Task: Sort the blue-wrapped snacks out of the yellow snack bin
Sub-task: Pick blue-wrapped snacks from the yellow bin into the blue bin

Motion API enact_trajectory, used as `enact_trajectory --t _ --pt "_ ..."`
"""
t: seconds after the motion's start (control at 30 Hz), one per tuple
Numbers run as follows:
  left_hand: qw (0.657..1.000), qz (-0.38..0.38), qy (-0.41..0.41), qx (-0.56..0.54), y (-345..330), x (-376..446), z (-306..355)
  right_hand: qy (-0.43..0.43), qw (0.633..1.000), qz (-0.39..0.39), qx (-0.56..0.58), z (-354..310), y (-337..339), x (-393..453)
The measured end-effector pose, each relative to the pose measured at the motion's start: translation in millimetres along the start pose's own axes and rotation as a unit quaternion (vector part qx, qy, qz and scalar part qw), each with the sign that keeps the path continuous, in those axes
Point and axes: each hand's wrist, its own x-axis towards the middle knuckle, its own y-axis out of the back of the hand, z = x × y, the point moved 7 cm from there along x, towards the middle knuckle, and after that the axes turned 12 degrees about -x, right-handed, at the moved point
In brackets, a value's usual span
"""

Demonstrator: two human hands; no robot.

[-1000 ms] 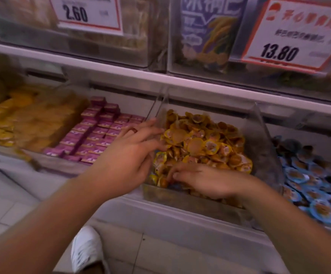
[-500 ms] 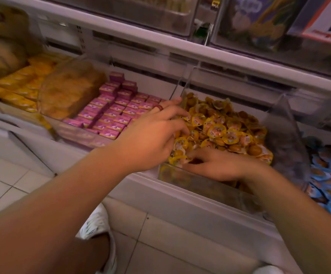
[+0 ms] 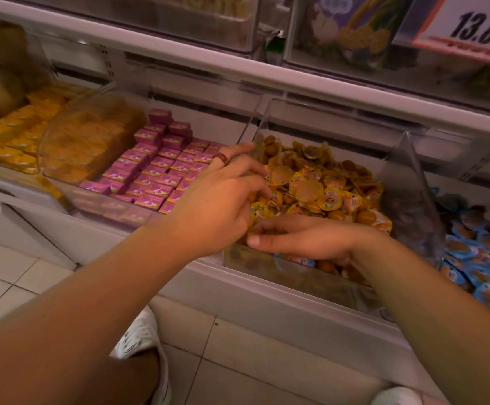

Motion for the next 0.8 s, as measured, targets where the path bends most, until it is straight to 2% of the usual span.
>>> enact_trajectory --t 0.1,0.17,0.27,0.37,0.47,0.53,0.6,0.67,0.7,0.77,0.8 --pt "1.000 0.004 0.001 -0.002 1 0 0 0.024 1.000 -0.018 -0.006 -9 -1 -3" --pt "1.000 0.007 -0.001 -0.005 1 0 0 0.016 0.999 -0.002 -0.046 -10 1 -4" --pt "1.000 0.007 -0.010 -0.007 2 1 -1 0.030 0.993 0.091 -0.065 -14 7 -9" --pt "1.000 0.008 -0.013 -0.006 2 3 -2 0.055 0.983 0.176 0.001 -17 10 -25" --pt "1.000 0.013 -0.018 -0.001 4 6 0 0.033 0.965 0.253 0.057 -3 20 -46" --pt "0.998 0.046 -0.033 0.015 9 9 7 0.003 0.952 0.293 0.085 7 26 -56" --pt "0.992 0.095 -0.078 0.021 11 10 21 -0.044 0.920 0.350 0.168 23 36 -64" --pt "0.988 0.102 -0.112 -0.001 2 10 36 -0.104 0.859 0.394 0.309 44 42 -69" --pt "0.990 0.088 -0.102 -0.029 -7 12 41 -0.122 0.823 0.398 0.388 51 41 -70" --pt "0.989 0.049 -0.008 -0.141 -32 15 43 -0.121 0.753 0.387 0.518 52 38 -68" --pt "0.970 0.030 0.070 -0.230 -46 17 42 -0.112 0.724 0.384 0.562 51 37 -67"
